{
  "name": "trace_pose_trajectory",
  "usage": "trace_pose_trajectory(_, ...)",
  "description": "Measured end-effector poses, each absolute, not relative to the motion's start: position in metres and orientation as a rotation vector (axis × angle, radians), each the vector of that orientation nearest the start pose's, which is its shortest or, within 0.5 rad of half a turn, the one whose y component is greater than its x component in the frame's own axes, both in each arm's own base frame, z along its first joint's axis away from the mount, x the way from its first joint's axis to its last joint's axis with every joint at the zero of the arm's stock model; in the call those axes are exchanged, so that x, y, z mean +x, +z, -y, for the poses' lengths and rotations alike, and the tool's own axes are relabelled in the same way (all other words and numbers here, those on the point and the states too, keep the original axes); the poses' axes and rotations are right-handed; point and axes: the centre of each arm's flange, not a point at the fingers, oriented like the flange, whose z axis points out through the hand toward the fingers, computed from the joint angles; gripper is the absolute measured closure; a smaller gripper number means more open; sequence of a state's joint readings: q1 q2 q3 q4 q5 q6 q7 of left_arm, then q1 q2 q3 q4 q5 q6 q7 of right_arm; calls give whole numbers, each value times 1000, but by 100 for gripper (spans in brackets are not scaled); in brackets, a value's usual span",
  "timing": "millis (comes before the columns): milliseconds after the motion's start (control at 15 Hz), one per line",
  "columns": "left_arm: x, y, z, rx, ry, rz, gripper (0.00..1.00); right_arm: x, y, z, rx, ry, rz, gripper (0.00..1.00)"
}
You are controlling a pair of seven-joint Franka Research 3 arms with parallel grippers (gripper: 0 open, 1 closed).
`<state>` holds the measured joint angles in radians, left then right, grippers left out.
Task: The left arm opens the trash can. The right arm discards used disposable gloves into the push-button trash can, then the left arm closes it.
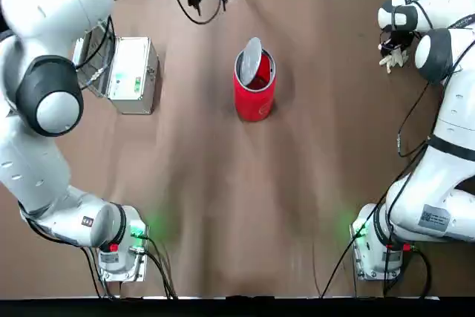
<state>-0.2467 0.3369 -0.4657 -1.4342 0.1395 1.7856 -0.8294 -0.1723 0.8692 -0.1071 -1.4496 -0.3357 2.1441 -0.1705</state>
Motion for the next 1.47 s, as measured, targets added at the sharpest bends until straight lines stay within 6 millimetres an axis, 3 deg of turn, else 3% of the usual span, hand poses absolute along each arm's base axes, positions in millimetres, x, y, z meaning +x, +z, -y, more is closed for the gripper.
trace_pose_trajectory(67, 536, 527, 377, -3165, -36, 208, 0, 676, 159, 197, -3413, 423, 222, 61)
trace_pose_trajectory(200, 539, 536, 357, -3136, -17, 253, 0, 676, 160, 200, -3416, 421, 214, 81)
trace_pose_trajectory(267, 544, 542, 334, -3105, 15, 294, 0, 674, 160, 203, -3415, 423, 206, 98)
trace_pose_trajectory(600, 561, 547, 286, -3087, 61, 160, 0, 676, 162, 202, -3382, 391, 141, 100)
trace_pose_trajectory(867, 574, 548, 233, -3063, 144, 49, 0, 686, 175, 184, -3334, 348, 106, 100)
trace_pose_trajectory(1067, 580, 548, 192, -3044, 224, -20, 0, 700, 211, 160, -3285, 358, 70, 100)
trace_pose_trajectory(1267, 582, 550, 166, -3036, 271, -41, 0, 709, 267, 135, -3228, 311, 33, 100)
trace_pose_trajectory(1467, 584, 552, 143, -3036, 302, -30, 0, 703, 325, 109, -3140, 327, 11, 100)
